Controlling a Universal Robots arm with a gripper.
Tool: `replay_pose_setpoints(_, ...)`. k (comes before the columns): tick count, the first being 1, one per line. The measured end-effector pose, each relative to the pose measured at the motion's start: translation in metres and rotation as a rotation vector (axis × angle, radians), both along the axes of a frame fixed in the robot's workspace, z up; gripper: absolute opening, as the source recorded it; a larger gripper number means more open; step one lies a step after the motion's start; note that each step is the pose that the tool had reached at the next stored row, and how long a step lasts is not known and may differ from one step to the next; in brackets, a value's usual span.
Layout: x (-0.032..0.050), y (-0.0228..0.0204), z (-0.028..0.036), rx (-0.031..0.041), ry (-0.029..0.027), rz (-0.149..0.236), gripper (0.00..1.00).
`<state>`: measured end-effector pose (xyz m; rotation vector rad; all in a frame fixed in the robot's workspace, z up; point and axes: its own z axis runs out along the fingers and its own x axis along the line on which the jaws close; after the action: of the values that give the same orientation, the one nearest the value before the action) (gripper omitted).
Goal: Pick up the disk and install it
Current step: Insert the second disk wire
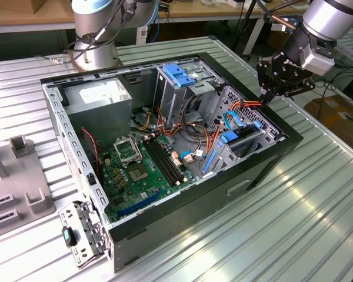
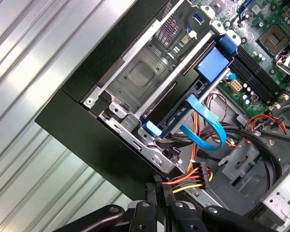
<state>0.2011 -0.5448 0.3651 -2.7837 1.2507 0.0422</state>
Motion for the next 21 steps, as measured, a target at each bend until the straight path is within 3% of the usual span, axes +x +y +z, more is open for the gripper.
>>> replay_pose_setpoints(4,0.0000,0.0000,0.0013,0.0006,0.0001,0.000,0.17)
replay_pose_setpoints(17,0.0000,0.0000,0.0227,-0.0001,-0.0001,0.000,0.17)
replay_pose_setpoints(21,-0.0007,0.0001,0.0237,-0.0001,-0.0002,0.000,0.17)
